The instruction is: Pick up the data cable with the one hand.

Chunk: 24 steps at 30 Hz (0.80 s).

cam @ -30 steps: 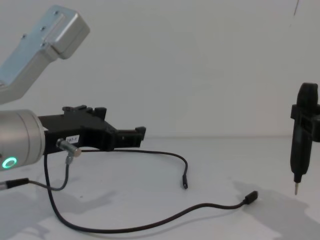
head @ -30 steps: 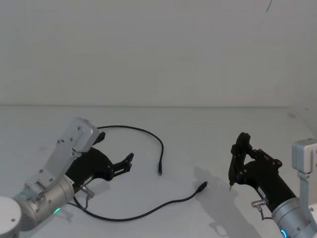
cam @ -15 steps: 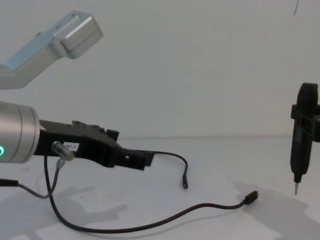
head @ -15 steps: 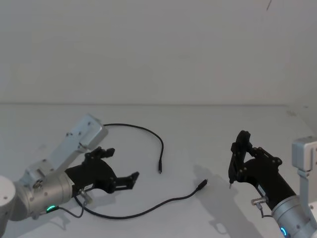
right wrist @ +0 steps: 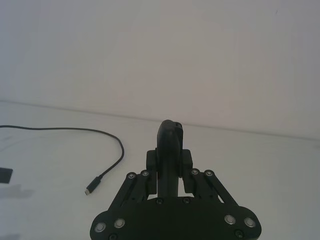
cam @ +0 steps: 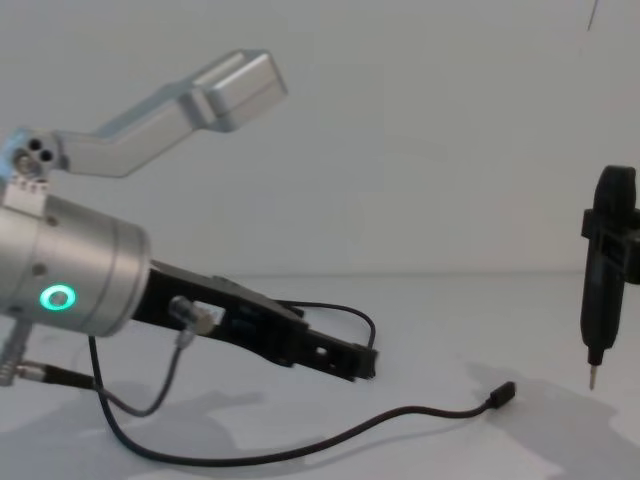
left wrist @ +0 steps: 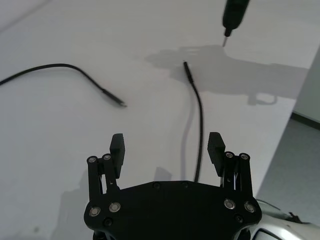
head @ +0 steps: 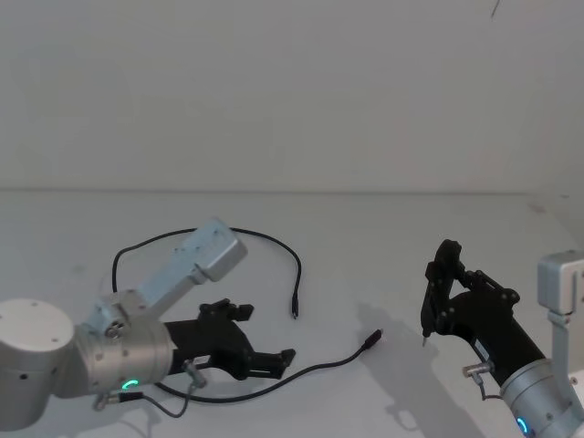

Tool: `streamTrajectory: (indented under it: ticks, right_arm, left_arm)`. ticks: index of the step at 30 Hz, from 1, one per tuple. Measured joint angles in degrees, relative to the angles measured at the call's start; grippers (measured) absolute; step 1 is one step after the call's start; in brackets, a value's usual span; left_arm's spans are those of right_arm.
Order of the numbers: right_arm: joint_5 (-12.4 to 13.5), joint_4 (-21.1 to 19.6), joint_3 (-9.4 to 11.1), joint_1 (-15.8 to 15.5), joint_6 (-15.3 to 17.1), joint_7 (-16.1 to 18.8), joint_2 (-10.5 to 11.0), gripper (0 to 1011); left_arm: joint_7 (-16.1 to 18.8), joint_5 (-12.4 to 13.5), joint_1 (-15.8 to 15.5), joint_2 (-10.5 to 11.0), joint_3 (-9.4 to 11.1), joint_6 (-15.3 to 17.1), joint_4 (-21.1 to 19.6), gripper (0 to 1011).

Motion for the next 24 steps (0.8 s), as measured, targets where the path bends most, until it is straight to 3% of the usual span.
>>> streamTrajectory:
  ticks: [14,24]
  right_arm:
    - [0.0,0.0,0.0,0.0,0.0,0.0,0.0,279]
    - [0.0,0.0,0.0,0.0,0.0,0.0,0.0,279]
  left_arm:
    - [1.2,0.5,-3.5,-4.1,4.0,7.1,2.3,1001]
    - [2.9,1.9,-5.1,-7.1,6.0,10.1,4.7,1001]
